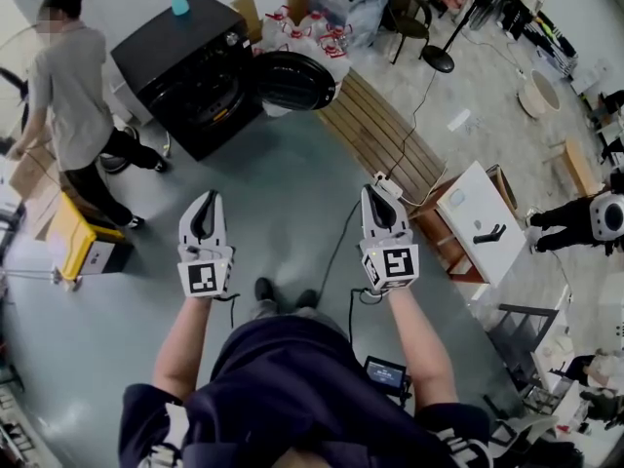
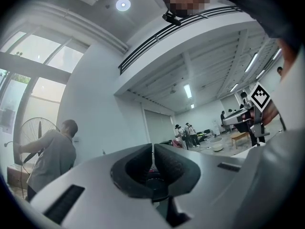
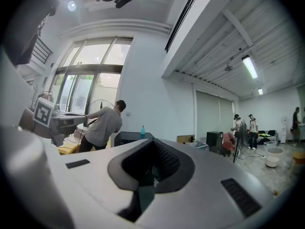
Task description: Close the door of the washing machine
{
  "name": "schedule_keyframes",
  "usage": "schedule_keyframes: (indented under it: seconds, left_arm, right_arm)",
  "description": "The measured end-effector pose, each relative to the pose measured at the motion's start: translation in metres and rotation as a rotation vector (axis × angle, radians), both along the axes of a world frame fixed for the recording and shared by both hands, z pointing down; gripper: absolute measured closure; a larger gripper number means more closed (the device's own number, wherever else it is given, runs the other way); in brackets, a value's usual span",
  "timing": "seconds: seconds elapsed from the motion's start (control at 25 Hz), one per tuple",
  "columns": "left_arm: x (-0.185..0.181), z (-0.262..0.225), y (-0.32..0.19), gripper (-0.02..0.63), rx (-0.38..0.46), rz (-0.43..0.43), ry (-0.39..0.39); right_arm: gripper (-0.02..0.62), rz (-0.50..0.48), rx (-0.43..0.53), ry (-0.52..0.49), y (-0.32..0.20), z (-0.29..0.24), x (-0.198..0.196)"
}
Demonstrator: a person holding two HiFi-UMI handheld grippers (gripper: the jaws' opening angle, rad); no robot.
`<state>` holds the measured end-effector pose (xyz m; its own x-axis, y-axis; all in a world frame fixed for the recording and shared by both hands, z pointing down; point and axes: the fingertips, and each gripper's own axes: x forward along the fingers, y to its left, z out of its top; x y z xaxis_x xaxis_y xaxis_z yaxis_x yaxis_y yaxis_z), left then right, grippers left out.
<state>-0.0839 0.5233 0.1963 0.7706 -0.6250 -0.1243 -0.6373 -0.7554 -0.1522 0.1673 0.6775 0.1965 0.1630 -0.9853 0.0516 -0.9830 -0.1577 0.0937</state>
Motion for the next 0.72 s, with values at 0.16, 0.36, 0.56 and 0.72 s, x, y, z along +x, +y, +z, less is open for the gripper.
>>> schedule_keyframes:
  seconds: [0.16, 0.36, 0.56, 0.72]
  left_arm:
    - [0.01, 0.002, 0.003, 0.572, -0.004, -0.011, -0.009]
    - [0.02, 0.005, -0.005, 0.572, -0.007, -0.02, -0.011]
    - [0.032, 0.0, -0.029, 0.572, 0.01, -0.011, -0.014]
    - [0.047, 0.002, -0.077, 0.572, 0.021, 0.005, -0.012]
  right_arm:
    - [0.575, -0.033, -0.003, 0.002, -0.004, 0.005, 0.014]
    - [0.575, -0.049, -0.022, 0.002, -0.018, 0.012, 0.028]
    - [0.575, -0.053, -0.027, -0.008, -0.046, 0.02, 0.041]
    - [0.575, -0.049, -0.036, -0.002, -0.096, 0.029, 0.057]
